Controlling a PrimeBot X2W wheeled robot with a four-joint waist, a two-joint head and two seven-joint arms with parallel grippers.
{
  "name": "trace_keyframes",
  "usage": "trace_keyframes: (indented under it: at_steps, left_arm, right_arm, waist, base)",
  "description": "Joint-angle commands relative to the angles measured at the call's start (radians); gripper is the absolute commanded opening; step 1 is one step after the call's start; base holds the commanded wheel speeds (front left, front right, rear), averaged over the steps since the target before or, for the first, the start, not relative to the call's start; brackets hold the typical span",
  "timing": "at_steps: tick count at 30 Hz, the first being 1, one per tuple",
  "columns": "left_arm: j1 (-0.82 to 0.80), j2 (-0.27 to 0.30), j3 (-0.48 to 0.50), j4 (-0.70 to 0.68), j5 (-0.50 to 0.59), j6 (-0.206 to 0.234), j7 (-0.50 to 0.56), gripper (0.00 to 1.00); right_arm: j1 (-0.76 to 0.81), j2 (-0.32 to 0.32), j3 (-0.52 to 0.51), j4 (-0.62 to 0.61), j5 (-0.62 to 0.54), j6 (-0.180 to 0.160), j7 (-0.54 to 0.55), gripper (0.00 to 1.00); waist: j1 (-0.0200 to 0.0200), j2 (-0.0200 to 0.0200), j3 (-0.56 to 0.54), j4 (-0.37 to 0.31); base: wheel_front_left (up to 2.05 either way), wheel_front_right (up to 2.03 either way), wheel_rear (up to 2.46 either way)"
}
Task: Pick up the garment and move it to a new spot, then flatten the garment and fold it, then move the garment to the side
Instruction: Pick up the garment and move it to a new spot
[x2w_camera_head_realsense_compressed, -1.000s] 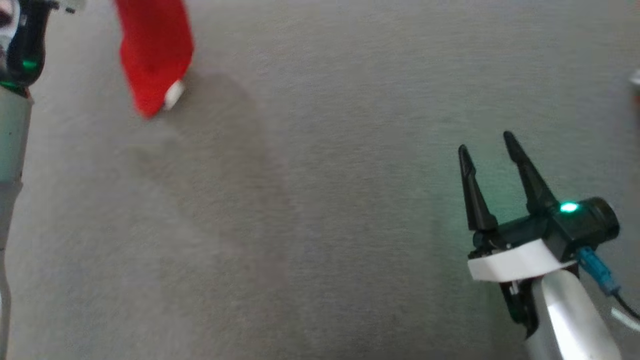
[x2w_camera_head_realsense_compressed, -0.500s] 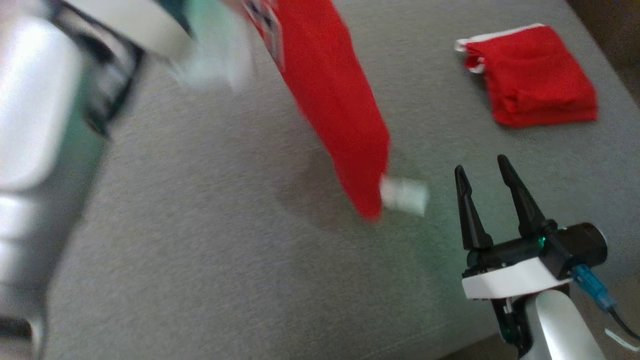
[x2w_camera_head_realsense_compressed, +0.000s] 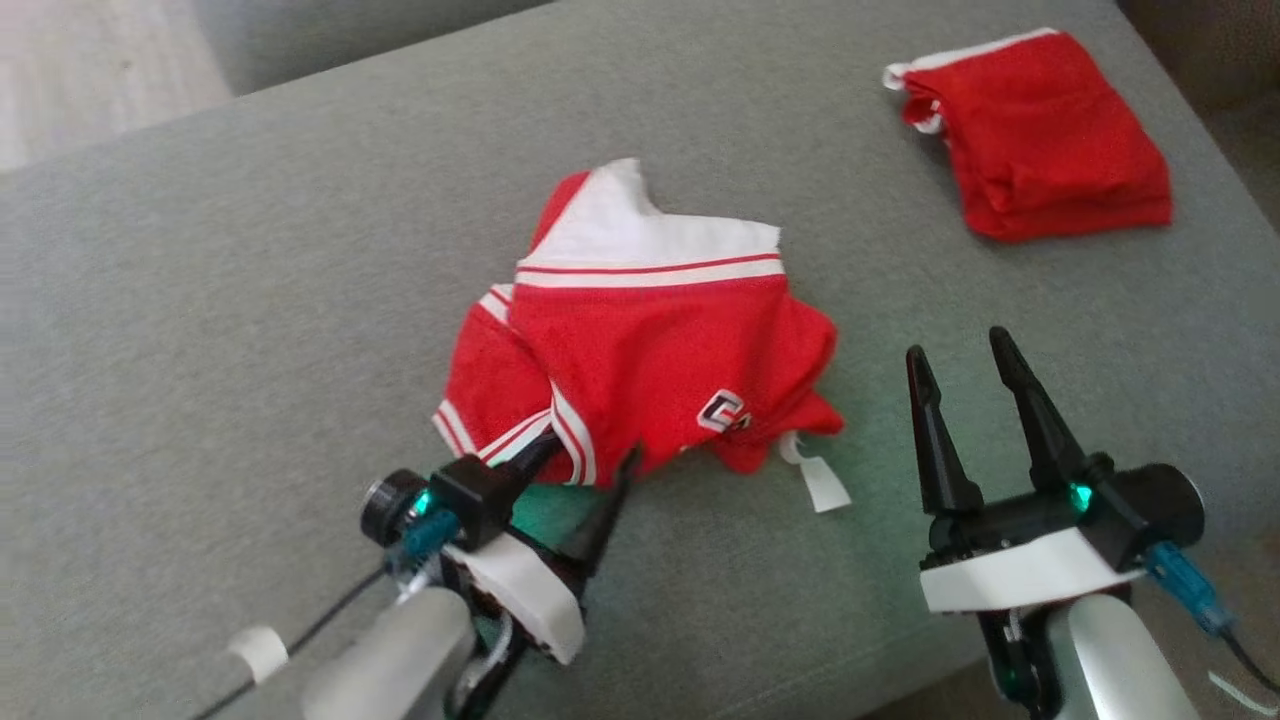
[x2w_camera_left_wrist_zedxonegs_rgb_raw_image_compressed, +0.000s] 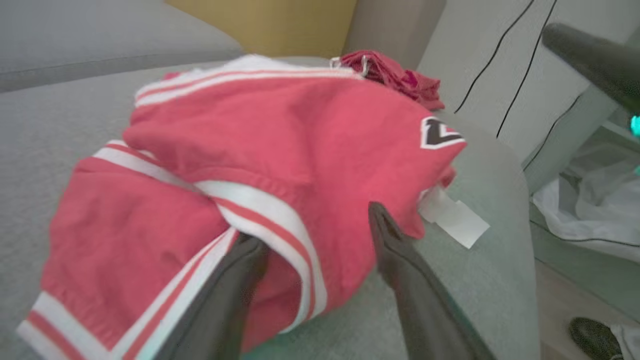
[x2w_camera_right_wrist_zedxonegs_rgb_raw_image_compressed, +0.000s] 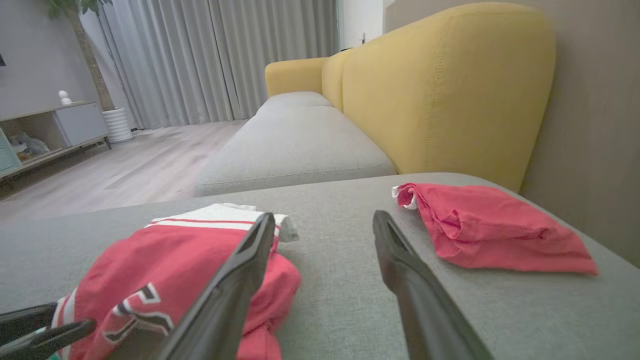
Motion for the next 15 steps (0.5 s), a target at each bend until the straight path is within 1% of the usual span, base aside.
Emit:
trace_keyframes:
  at_steps: [1,5,7,9,10,12,15]
  left_arm:
    - [-0.003,-0.019,0.046,-0.020,-0.009,0.022,-0.060,1.00]
    - [0.081,-0.048,0.112,-0.053,-0.004,0.091,-0.113,1.00]
    - [0.134,-0.066,0.203,-0.107,-0.006,0.133,-0.116,1.00]
    - [0.196,-0.078,0.301,-0.177,0.036,0.170,-0.116,1.00]
    - [0.196,-0.078,0.301,-0.177,0.036,0.170,-0.116,1.00]
    - [0.266,-0.091,0.392,-0.235,0.083,0.194,-0.117,1.00]
    - [0.363,-0.113,0.512,-0.304,0.154,0.213,-0.117,1.00]
  right_arm:
    - [0.017,0.002,0.012,-0.021,0.002,0.007,-0.003,1.00]
    - [0.040,0.002,-0.008,-0.007,-0.002,0.007,-0.003,1.00]
    - [0.054,0.002,-0.019,-0.003,-0.003,0.007,-0.003,1.00]
    - [0.072,0.002,-0.031,0.003,-0.012,0.007,-0.003,1.00]
    - [0.072,0.002,-0.031,0.003,-0.012,0.007,-0.003,1.00]
    - [0.090,0.002,-0.041,0.011,-0.021,0.007,-0.003,1.00]
    - [0.116,0.002,-0.057,0.020,-0.032,0.007,-0.003,1.00]
  waist:
    - [0.0000,0.0000,-0.033,0.046]
    - [0.0000,0.0000,-0.085,0.109]
    - [0.0000,0.0000,-0.112,0.144]
    - [0.0000,0.0000,-0.144,0.183]
    - [0.0000,0.0000,-0.144,0.183]
    - [0.0000,0.0000,-0.174,0.216]
    - [0.0000,0.0000,-0.210,0.262]
  base:
    - [0.00,0.00,0.00]
    - [0.00,0.00,0.00]
    - [0.00,0.00,0.00]
    - [0.00,0.00,0.00]
    - [0.00,0.00,0.00]
    - [0.00,0.00,0.00]
    - [0.00,0.00,0.00]
